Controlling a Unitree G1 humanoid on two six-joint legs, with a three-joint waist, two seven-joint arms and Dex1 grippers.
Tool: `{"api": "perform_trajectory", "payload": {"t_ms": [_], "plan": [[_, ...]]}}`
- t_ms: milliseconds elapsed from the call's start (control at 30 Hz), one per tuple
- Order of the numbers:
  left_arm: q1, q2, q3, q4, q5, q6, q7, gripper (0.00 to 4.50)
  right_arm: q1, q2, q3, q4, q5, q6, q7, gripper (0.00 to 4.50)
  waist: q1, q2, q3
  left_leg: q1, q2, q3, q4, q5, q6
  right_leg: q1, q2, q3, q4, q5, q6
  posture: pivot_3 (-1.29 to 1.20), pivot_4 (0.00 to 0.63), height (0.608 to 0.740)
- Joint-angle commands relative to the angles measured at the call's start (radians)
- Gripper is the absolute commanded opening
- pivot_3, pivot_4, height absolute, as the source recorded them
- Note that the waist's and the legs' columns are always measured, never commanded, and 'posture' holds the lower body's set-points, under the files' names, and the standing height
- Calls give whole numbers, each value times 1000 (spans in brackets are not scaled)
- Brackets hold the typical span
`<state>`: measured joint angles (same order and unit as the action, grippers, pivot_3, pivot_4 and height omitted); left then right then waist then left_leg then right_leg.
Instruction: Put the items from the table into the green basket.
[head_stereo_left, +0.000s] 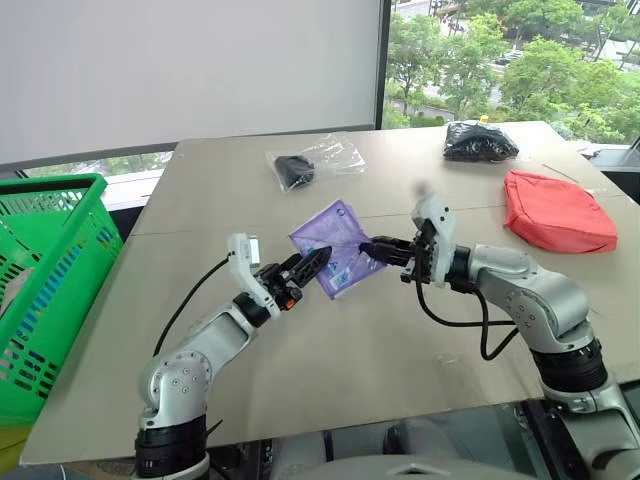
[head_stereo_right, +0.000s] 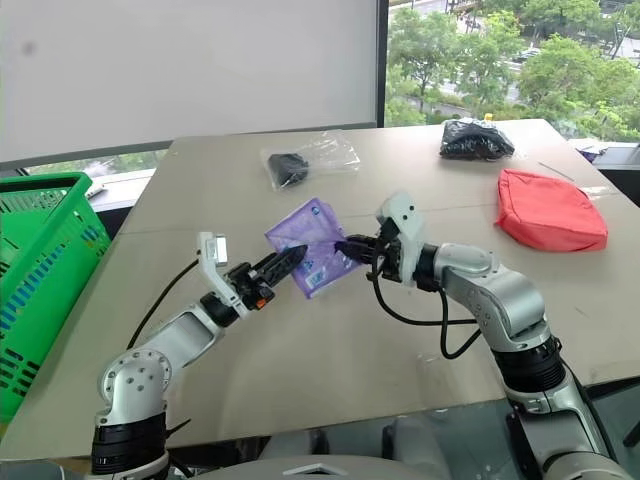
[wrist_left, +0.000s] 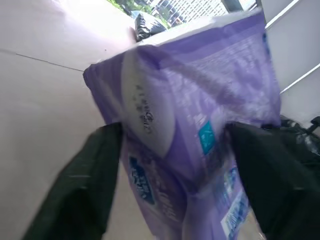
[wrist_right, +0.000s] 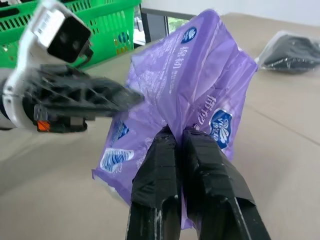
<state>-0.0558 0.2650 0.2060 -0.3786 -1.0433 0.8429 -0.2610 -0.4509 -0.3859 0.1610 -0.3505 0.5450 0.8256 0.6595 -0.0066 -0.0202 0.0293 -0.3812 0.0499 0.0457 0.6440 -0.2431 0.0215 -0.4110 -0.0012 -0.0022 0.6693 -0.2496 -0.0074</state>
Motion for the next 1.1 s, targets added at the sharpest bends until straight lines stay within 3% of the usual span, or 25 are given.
{"api": "perform_trajectory", "payload": {"t_ms": [33, 133, 300, 333, 533, 700, 800, 933, 1100], "plan": [[-21, -6, -41, -26, -4, -8, -39, 1312, -23, 13, 6, -47, 16, -19, 13, 0, -3, 0, 0, 0, 0, 0, 0, 0, 0, 0, 0, 0, 0, 0, 0, 18, 0, 740], [-23, -10, -43, -25, -2, -15, -41, 463, -17, 13, 1, -49, 17, -20, 14, 0, -5, 0, 0, 0, 0, 0, 0, 0, 0, 0, 0, 0, 0, 0, 0, 16, 0, 740], [-52, -10, -22, -25, 61, -75, -29, 383, -18, 13, -21, -35, 48, -22, 45, 0, -6, 0, 0, 0, 0, 0, 0, 0, 0, 0, 0, 0, 0, 0, 0, 20, 0, 740], [-64, -3, -12, -26, 82, -94, -24, 383, -18, 6, -27, -40, 70, -16, 72, 707, -6, 0, 0, 0, 0, 0, 0, 0, 0, 0, 0, 0, 0, 0, 0, 21, 0, 740], [-203, 156, 148, 6, 226, -163, 84, 383, -28, -4, -48, -29, 72, -74, 109, 3195, -8, -2, 2, 0, 0, 0, 0, 0, 0, 0, 1, -1, 0, -1, 2, 46, 0, 740], [-250, 421, 278, 52, 486, -188, 208, 383, -51, 27, -35, -12, 88, -155, 176, 3195, -6, -3, 3, 1, 0, -1, -4, 0, 0, -2, 1, 1, -1, -1, 1, 82, 0, 740], [-197, 578, 364, 133, 692, -243, 274, 383, -57, 60, -36, 6, 98, -203, 207, 3195, -6, -6, 4, 0, 1, -1, -5, 0, 0, -2, 0, 0, -2, 0, 0, 107, 0, 740], [-175, 603, 554, 202, 767, -252, 343, 383, -54, 67, -28, 27, 93, -233, 232, 3195, 15, -7, 4, -1, 5, 1, -7, 0, -1, -2, -2, 0, -6, 1, -1, 132, 0, 740], [-84, 588, 616, 238, 818, -262, 296, 383, -63, 78, -22, 51, 91, -247, 242, 3195, 46, -8, 3, -1, 4, 2, -8, -1, -2, -2, -12, -3, -6, 1, -2, 141, 0, 740]]}}
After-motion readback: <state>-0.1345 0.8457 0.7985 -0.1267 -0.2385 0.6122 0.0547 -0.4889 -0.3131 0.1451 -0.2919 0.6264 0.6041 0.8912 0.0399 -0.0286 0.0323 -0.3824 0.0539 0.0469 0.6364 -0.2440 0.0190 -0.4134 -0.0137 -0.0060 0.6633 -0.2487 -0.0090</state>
